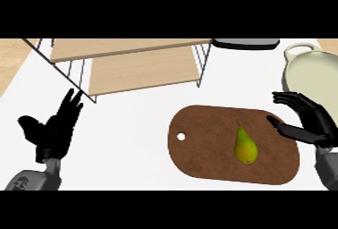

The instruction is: Pick the pear from the cutting board and place it in the pot

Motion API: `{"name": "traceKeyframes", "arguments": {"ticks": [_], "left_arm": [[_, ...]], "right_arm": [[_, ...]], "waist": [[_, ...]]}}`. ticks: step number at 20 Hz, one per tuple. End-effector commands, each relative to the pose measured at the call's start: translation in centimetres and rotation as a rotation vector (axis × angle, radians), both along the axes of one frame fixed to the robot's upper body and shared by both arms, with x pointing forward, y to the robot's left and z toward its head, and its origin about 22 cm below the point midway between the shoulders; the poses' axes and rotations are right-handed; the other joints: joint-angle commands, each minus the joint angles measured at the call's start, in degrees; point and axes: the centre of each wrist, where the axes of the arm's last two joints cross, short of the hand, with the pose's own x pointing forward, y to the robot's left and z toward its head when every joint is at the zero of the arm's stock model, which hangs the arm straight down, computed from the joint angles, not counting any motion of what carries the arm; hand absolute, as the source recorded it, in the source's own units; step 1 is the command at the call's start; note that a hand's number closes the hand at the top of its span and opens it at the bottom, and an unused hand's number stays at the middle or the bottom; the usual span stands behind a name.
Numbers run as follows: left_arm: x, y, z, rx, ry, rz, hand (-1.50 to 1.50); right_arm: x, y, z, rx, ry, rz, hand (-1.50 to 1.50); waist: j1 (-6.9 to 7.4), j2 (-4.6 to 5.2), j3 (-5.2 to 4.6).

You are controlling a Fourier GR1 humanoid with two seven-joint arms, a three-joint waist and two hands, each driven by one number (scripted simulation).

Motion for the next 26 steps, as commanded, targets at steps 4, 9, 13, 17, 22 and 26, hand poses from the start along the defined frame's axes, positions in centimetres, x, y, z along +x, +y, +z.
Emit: {"name": "traceKeyframes", "arguments": {"ticks": [4, 9, 13, 17, 22, 26], "left_arm": [[3.1, 0.0, 6.4, 0.037, -0.207, 0.003, 0.00], [2.0, -0.7, 6.5, 0.023, -0.203, -0.009, 0.00], [3.4, -0.2, 7.6, 0.035, -0.213, -0.001, 0.00], [1.7, -1.0, 6.5, 0.039, -0.188, -0.018, 0.00], [2.2, 0.6, 7.1, 0.051, -0.188, 0.015, 0.00], [2.9, -0.1, 8.1, 0.048, -0.186, 0.027, 0.00]], "right_arm": [[1.1, -2.9, -0.3, 0.074, -0.150, 0.079, -1.50], [2.8, -5.2, 3.2, -0.061, -0.045, 0.243, -1.50], [4.9, -5.0, 6.7, -0.233, 0.105, 0.434, -1.50], [6.4, -1.1, 8.2, -0.409, 0.183, 0.595, -1.50], [7.5, 2.3, 9.6, -0.561, 0.276, 0.726, -1.50], [6.8, 3.7, 7.7, -0.578, 0.342, 0.778, -1.50]], "waist": [[-1.38, -0.73, 0.57], [-0.98, -1.08, 0.43], [-1.31, -0.87, 0.32], [-1.49, -1.39, 0.24], [-2.18, -1.34, 0.25], [-2.69, -1.24, 0.30]]}}
